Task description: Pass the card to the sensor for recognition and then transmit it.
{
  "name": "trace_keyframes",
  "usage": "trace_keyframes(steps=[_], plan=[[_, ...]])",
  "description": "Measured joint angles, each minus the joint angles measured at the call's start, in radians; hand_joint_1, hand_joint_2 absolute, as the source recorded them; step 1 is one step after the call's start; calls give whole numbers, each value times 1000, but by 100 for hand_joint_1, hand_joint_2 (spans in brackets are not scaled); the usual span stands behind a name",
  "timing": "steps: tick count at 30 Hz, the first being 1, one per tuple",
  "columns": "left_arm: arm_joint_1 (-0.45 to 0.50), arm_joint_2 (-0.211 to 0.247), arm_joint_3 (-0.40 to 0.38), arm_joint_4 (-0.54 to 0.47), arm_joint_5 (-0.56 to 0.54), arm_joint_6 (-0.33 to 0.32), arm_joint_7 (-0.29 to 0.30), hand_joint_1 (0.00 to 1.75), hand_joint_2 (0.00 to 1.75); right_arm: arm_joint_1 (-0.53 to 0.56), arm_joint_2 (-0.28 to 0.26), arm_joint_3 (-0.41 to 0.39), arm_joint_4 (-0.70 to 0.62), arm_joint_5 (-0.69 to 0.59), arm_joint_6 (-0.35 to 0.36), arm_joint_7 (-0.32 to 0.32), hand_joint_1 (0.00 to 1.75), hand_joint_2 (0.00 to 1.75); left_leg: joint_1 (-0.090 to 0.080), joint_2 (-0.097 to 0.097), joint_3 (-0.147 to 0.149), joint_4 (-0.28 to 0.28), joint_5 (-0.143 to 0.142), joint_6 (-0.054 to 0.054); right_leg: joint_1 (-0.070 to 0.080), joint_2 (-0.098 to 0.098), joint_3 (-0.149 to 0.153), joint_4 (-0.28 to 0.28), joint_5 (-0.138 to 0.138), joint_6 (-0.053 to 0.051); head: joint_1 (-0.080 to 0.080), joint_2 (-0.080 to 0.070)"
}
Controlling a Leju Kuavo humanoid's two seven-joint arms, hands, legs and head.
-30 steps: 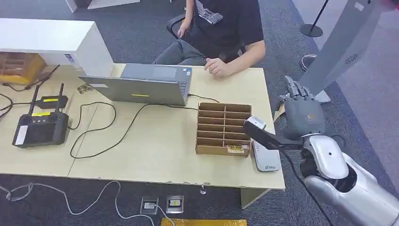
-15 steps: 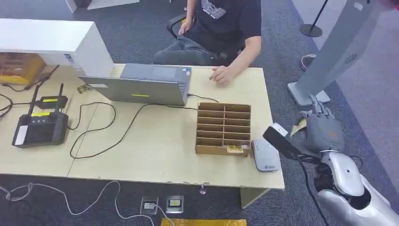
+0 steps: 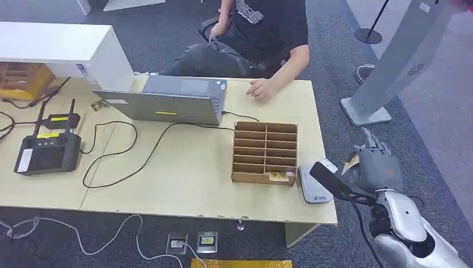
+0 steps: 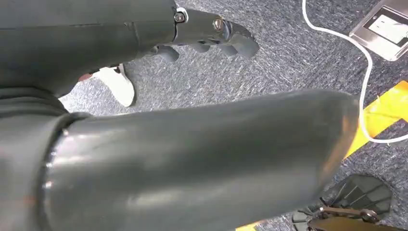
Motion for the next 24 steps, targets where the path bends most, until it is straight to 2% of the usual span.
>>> trace_keyframes(steps=[5,10,24], plan=[[0,0,0,0,0,-2,0,0,0,-1,2,18,9,-13,10,0,175,175,0,0,0,0,0,0,0,0,0,0,0,0,0,0],[-1,0,0,0,-3,-6,10,0,0,-19,19,55,32,-46,-11,0,175,175,0,0,0,0,0,0,0,0,0,0,0,0,0,0],[-9,0,3,0,-17,-21,13,0,0,-88,130,182,171,-74,-27,-29,175,175,0,0,-1,0,0,0,0,0,0,0,0,0,0,0]])
